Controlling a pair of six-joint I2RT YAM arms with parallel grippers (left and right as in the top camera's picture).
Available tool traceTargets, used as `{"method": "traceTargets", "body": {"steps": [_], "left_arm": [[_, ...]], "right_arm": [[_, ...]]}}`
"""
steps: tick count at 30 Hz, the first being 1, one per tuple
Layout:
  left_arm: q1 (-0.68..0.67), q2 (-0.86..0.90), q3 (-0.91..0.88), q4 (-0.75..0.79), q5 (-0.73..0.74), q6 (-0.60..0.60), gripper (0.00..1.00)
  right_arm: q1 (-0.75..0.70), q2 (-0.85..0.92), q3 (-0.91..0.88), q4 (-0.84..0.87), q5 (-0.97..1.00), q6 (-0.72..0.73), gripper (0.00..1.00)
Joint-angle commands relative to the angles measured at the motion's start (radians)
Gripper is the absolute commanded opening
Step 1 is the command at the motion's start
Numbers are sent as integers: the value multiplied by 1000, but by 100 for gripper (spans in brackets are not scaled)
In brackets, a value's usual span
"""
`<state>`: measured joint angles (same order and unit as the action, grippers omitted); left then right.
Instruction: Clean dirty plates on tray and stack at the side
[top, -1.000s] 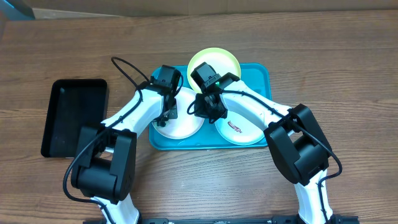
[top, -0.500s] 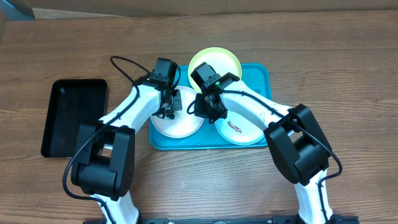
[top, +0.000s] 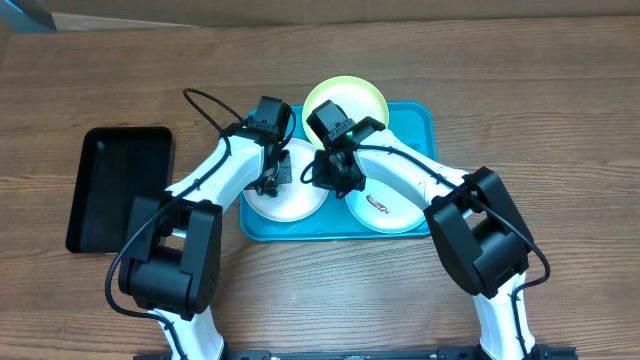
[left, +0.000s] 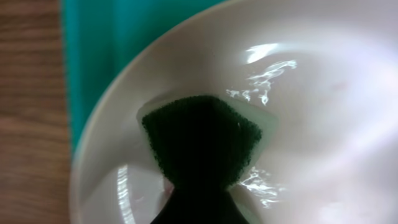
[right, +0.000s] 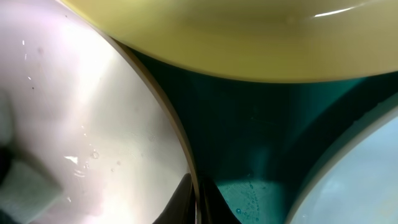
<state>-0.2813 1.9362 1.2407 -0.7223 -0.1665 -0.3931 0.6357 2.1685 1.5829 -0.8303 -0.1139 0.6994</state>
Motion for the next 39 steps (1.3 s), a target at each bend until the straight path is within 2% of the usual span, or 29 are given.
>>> {"method": "traceTargets", "body": {"steps": [1,6,13,20,28,32,39], "left_arm": [[14,64,-24,-82,-183,-35,4],[13,26,51,-143,-177,-87,4],[14,-31,124,-105,7,-75,4],[13,12,105,-81,132,-79,4],[12,127,94,-42,372,-35,4],[14,172,94,-64,294,-30,4],[21,173,117,-193,-70,-35,4]], "right_arm": [[-1,16,-11,-11,69,8,4],[-1,16,-11,-9,69,8,4],[-1,16,-11,-13,72,8,4],[-1,16,-11,-12,72,8,4],[-1,16,-11,-9,72,8,4],[-1,16,-11,-11,72,8,4],[-1,16,-11,-12,72,8,4]]}}
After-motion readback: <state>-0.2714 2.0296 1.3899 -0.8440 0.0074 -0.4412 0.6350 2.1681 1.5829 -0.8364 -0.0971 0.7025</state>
